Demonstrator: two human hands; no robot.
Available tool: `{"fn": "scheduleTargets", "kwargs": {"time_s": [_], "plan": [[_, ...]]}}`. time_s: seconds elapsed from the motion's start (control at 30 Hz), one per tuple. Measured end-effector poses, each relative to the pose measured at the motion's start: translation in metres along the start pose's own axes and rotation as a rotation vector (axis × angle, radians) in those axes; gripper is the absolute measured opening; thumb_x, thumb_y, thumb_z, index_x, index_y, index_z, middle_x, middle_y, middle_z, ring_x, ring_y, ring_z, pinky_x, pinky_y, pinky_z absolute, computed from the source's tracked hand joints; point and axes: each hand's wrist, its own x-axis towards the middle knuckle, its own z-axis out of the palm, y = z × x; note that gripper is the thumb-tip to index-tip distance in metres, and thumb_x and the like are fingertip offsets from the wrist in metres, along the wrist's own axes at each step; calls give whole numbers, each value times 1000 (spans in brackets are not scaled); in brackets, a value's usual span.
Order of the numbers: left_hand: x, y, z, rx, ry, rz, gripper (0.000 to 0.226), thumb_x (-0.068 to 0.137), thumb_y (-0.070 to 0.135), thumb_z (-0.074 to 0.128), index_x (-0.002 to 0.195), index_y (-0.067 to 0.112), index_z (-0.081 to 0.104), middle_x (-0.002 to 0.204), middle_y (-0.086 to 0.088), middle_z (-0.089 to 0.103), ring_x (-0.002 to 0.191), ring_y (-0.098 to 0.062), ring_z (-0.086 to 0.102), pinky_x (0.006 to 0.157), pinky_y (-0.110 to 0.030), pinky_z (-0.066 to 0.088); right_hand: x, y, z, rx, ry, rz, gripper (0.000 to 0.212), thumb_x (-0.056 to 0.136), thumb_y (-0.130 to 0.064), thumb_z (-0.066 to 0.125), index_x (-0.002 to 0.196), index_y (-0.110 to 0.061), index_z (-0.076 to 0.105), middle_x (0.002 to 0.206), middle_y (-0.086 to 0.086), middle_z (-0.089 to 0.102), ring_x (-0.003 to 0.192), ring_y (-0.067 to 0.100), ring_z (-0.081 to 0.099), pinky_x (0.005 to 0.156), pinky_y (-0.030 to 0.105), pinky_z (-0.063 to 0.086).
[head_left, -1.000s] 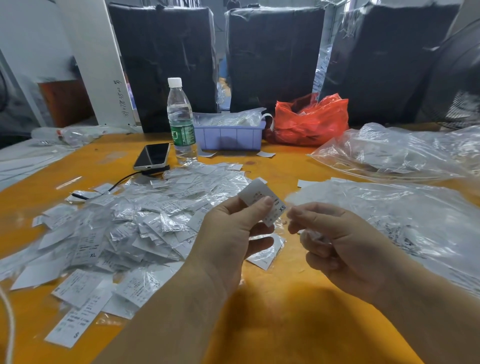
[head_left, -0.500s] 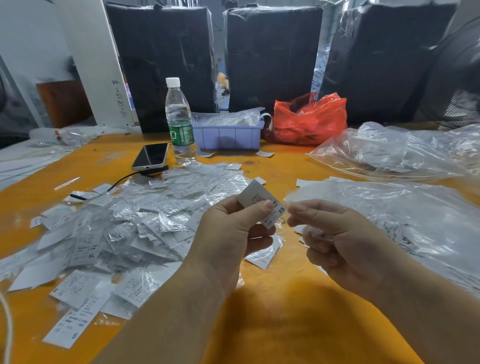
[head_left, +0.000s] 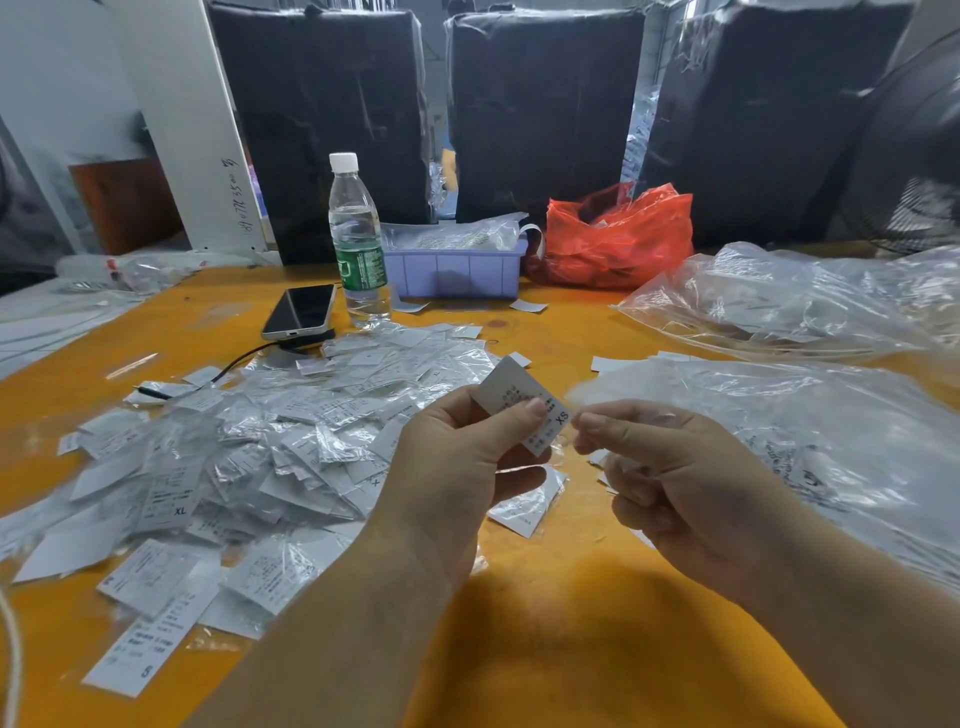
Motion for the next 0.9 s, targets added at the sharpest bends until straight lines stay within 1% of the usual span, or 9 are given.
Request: {"fn": "scheduleTargets", "kwargs": {"time_s": [0.1, 0.3, 0.43, 0.53, 0.6, 0.7, 0.77, 0.83, 0.9], "plan": [[0, 1, 0, 7, 7, 8, 33, 60, 20, 76, 92, 10, 73, 73, -5, 72, 58, -15, 67, 51, -25, 56, 1, -2, 0, 9, 47, 3, 30, 63, -19, 74, 88, -3, 71, 69, 5, 62, 40, 7, 30, 34, 18, 24], [-1, 1, 0, 13, 21, 29, 30, 61, 19, 76, 89, 10, 73, 72, -5, 71, 57, -14, 66, 50, -24, 55, -1, -1, 2, -11, 11, 16, 28, 65, -20, 73, 87, -2, 69, 66, 3, 62, 39, 7, 31, 34, 17, 24], [-1, 1, -1, 26, 29, 36, 14, 76, 10, 74, 90, 9, 73, 71, -4, 71, 58, -13, 66, 50, -23, 55, -1, 1, 4, -41, 4, 21, 28, 66, -18, 74, 88, -2, 67, 68, 4, 63, 39, 7, 30, 35, 18, 22], [-1, 1, -1, 32, 44, 42, 13, 80, 9, 73, 92, 8, 73, 71, -4, 71, 59, -13, 66, 51, -23, 55, -1, 1, 5, -59, -6, 25, 31, 67, -18, 75, 91, -1, 67, 69, 5, 63, 40, 7, 29, 35, 18, 21], [-1, 0, -1, 40, 49, 51, 14, 78, 11, 74, 93, 9, 73, 75, -5, 72, 62, -14, 67, 53, -24, 56, -2, 1, 5, -63, -25, 27, 31, 65, -17, 75, 92, -2, 67, 69, 5, 64, 39, 7, 29, 35, 18, 22], [-1, 0, 0, 36, 52, 64, 21, 69, 17, 75, 89, 12, 73, 85, -10, 75, 71, -17, 69, 61, -27, 58, -2, 2, 6, -76, -55, 15, 32, 62, -16, 75, 90, -3, 69, 70, 7, 64, 41, 8, 29, 35, 18, 23], [0, -1, 0, 32, 56, 68, 16, 71, 15, 74, 87, 13, 73, 87, -9, 75, 75, -18, 70, 63, -28, 59, -3, 2, 5, -95, -68, 5, 34, 61, -16, 75, 91, -2, 70, 72, 10, 65, 43, 10, 28, 36, 18, 23], [1, -2, 0, 32, 57, 71, 10, 76, 12, 73, 86, 14, 73, 86, -8, 75, 78, -19, 70, 66, -29, 59, -3, 3, 5, -110, -78, -1, 31, 61, -17, 75, 89, -4, 72, 74, 11, 66, 45, 10, 27, 37, 19, 23], [1, -3, 1, 38, 52, 76, 12, 74, 13, 74, 86, 13, 73, 88, -10, 75, 81, -20, 70, 69, -31, 59, -3, 3, 5, -115, -89, -6, 24, 62, -17, 75, 84, -6, 73, 74, 12, 65, 44, 10, 27, 38, 18, 23]]}}
